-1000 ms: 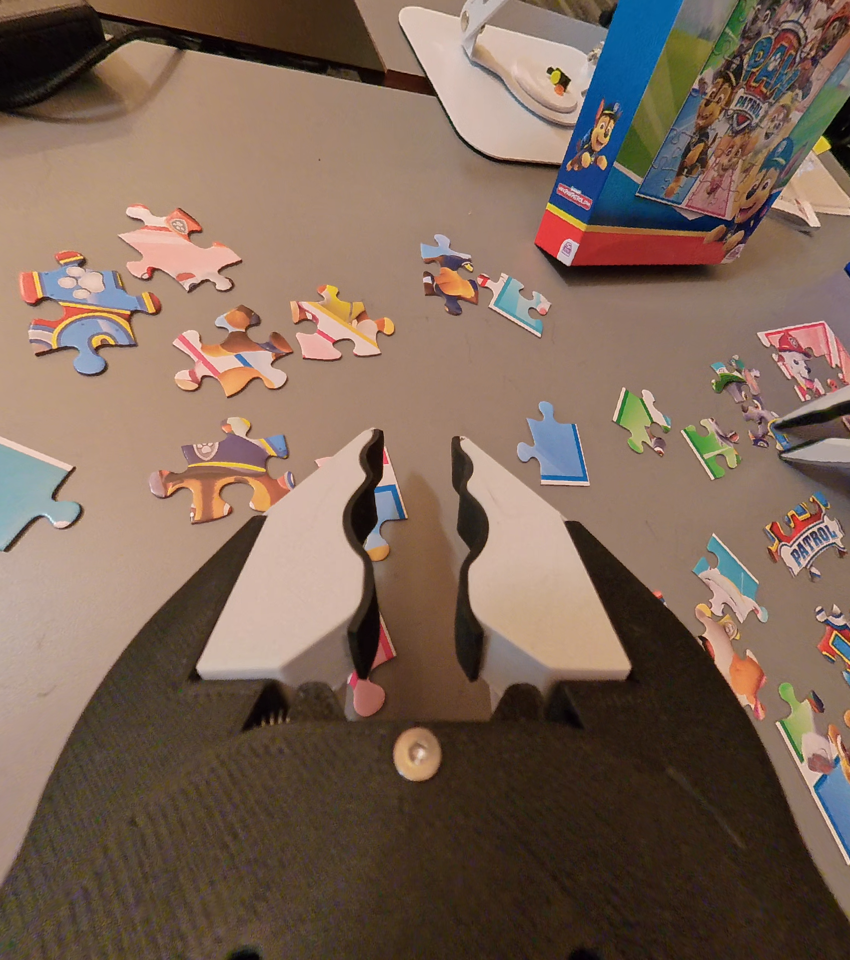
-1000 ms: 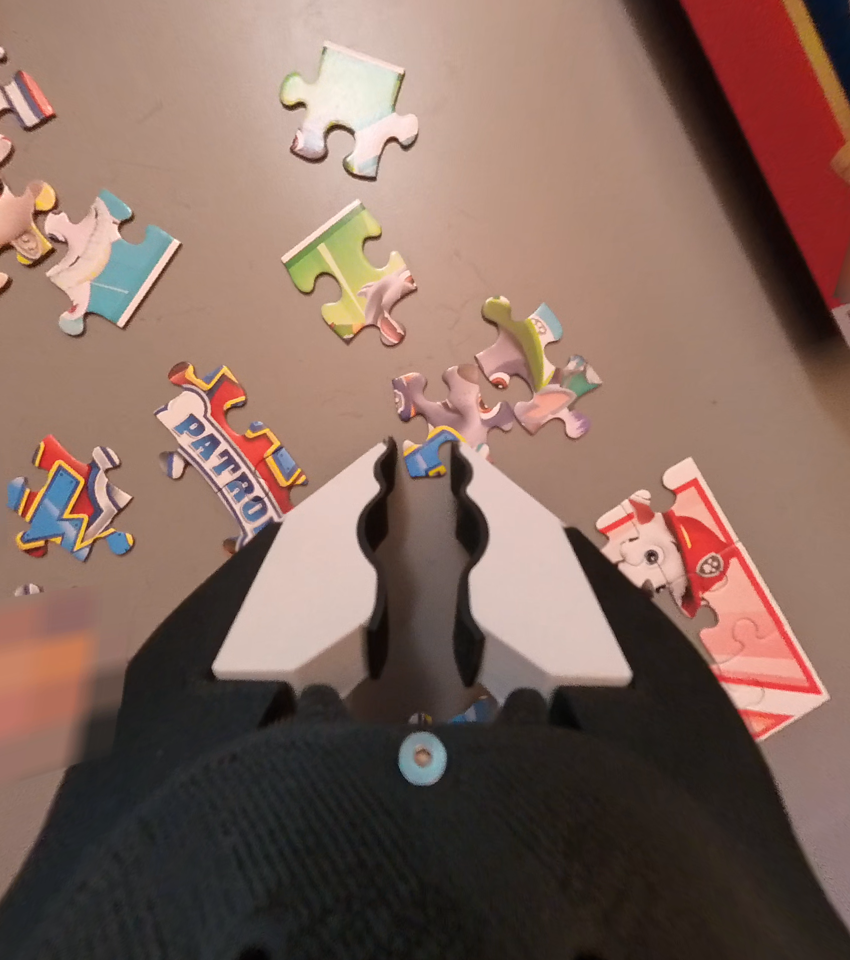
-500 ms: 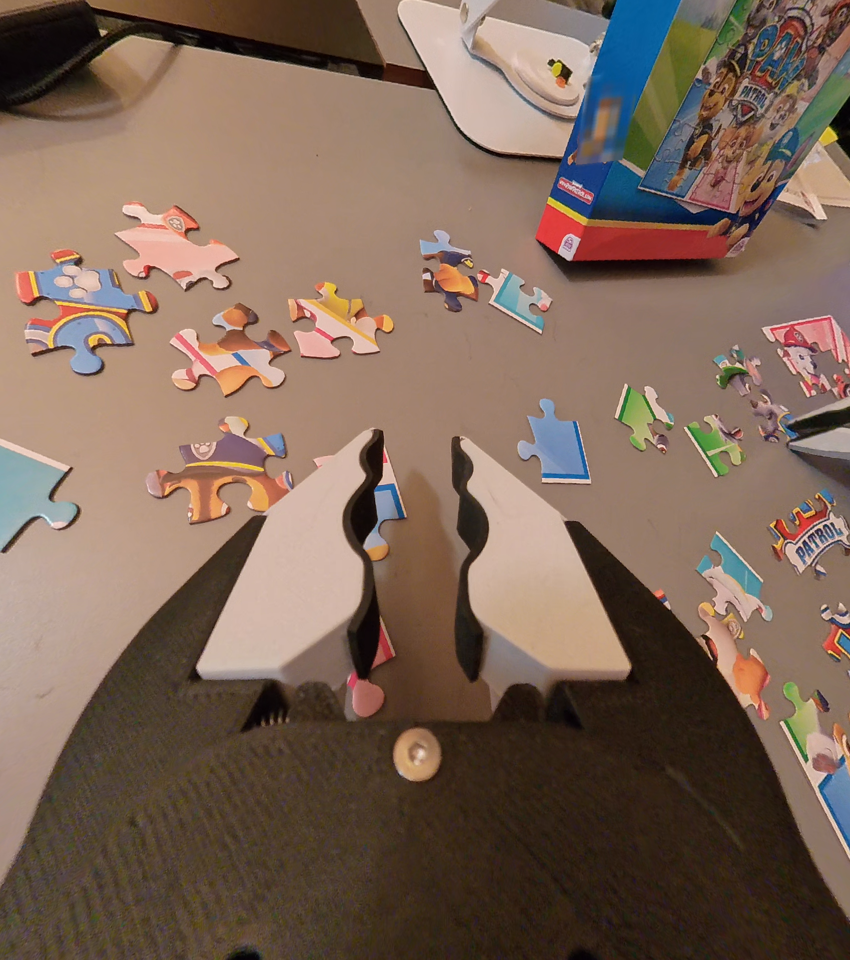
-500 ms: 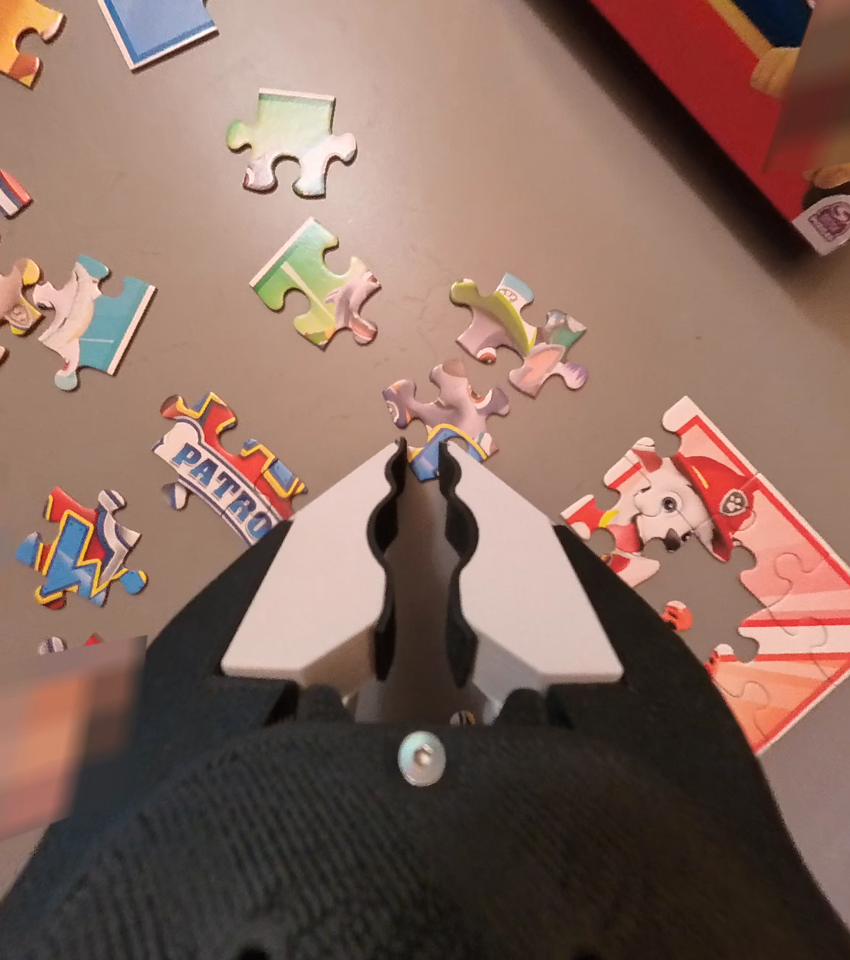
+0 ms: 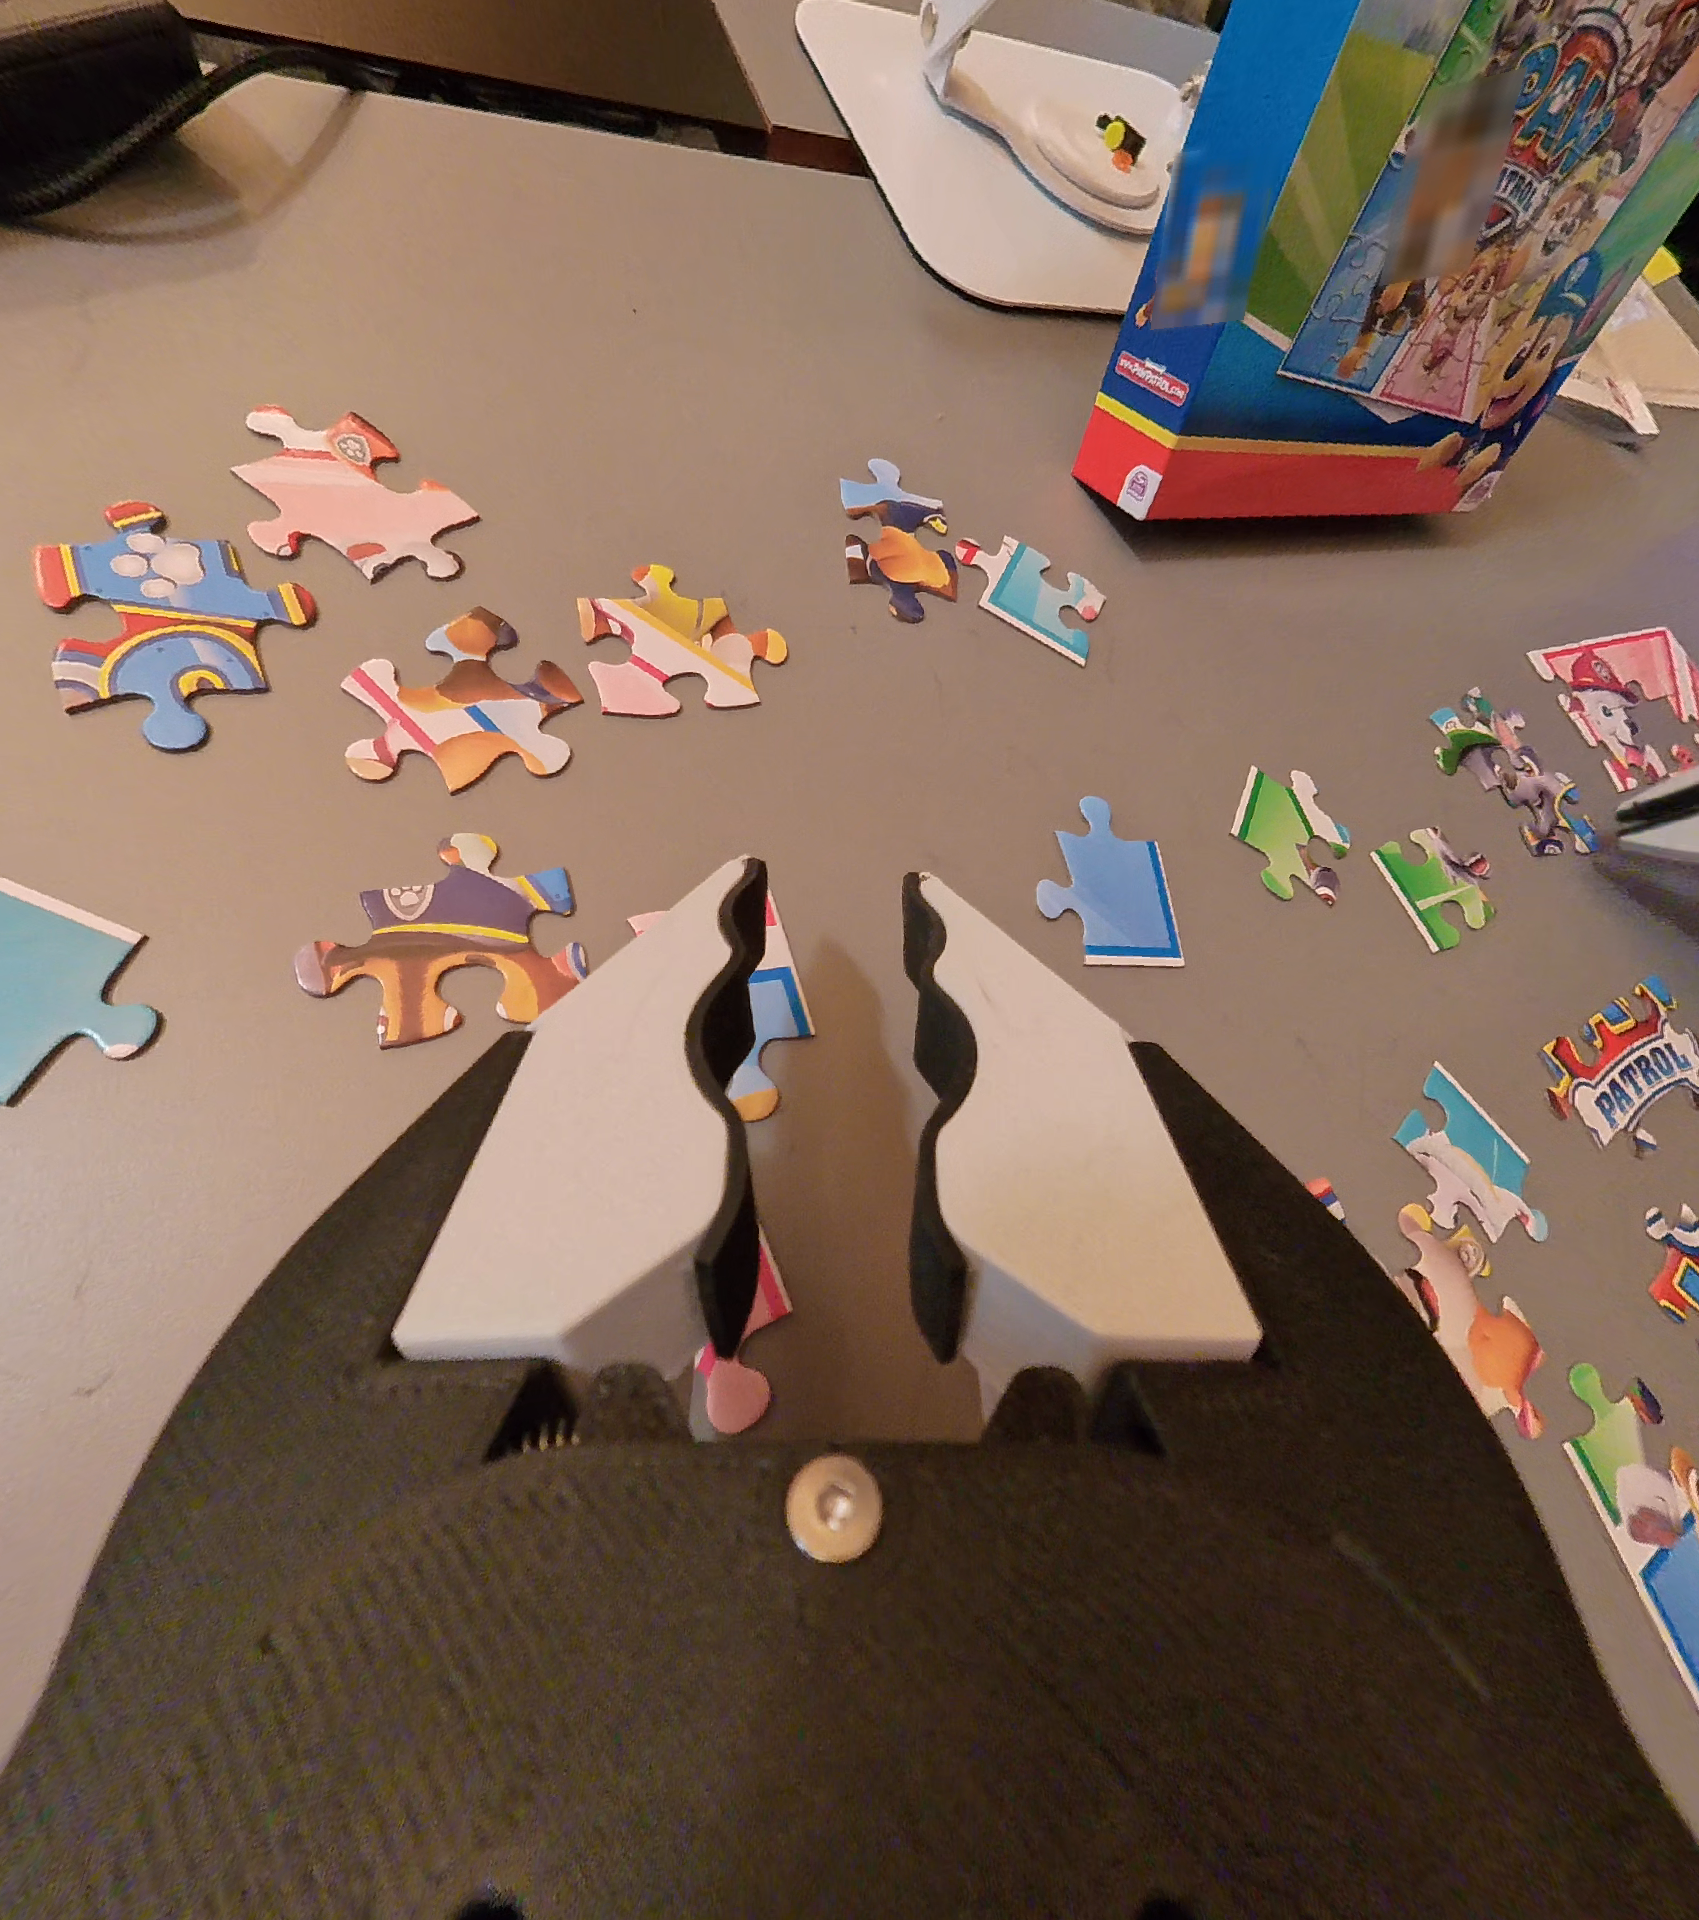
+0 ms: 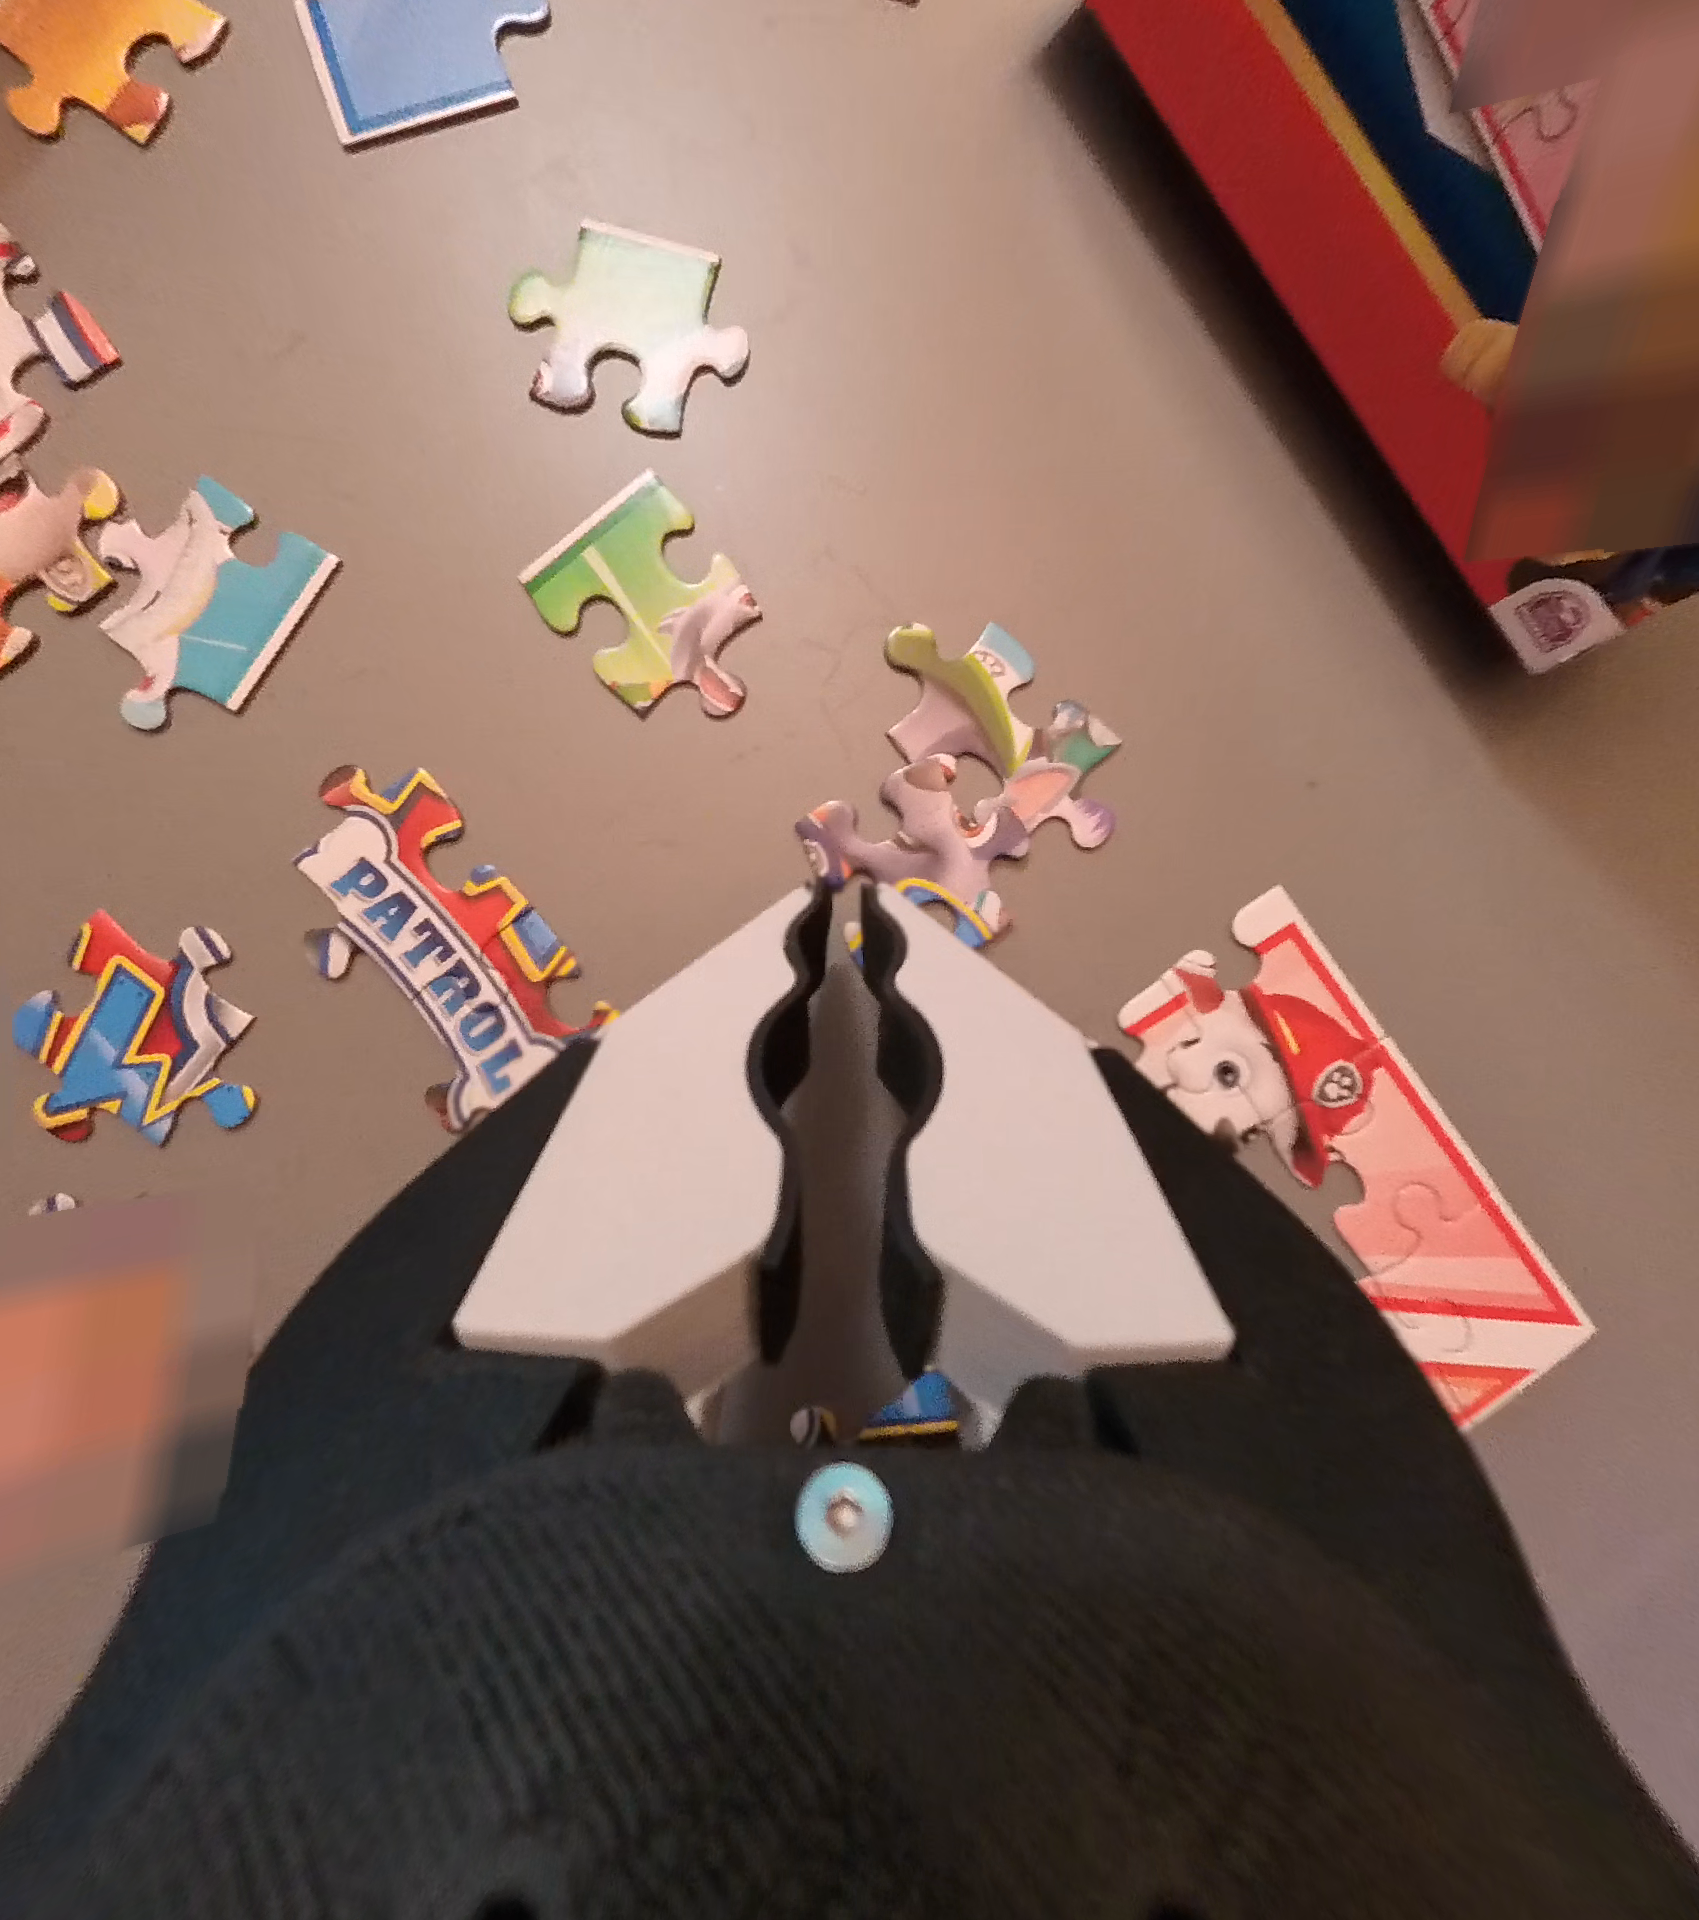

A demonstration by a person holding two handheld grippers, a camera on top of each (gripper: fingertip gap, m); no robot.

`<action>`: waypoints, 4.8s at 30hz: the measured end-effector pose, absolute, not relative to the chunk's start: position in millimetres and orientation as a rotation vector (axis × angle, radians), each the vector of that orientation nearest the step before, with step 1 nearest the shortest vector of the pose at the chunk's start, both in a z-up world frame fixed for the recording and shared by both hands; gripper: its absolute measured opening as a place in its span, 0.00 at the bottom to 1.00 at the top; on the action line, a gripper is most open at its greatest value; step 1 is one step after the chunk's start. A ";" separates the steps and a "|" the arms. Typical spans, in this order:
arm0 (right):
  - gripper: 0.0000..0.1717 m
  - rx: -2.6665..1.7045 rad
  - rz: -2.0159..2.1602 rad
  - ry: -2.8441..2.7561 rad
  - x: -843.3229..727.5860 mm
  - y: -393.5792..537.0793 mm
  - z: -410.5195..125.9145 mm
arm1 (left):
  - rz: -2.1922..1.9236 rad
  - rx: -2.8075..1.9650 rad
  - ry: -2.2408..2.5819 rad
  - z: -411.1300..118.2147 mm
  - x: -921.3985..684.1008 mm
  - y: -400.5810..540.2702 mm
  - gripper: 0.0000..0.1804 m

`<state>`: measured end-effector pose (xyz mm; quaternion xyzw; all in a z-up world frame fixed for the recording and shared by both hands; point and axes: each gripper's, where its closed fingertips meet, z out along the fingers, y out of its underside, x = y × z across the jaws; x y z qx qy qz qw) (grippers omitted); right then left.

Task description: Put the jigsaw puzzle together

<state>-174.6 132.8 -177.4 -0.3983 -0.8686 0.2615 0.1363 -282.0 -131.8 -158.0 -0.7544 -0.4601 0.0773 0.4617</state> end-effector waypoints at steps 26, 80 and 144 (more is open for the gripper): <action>0.15 -0.962 0.808 -2.607 -186.4 124.7 -190.3 | 0.101 -1.889 -0.941 -137.4 -252.5 -73.8 0.15; 0.19 -0.794 0.991 -2.744 -180.2 136.0 -188.5 | 0.153 -2.325 -0.638 -193.4 -237.8 119.6 0.20; 0.14 -0.761 0.931 -2.729 -192.2 143.9 -189.8 | 0.089 -2.293 -0.603 -188.7 -233.8 120.8 0.16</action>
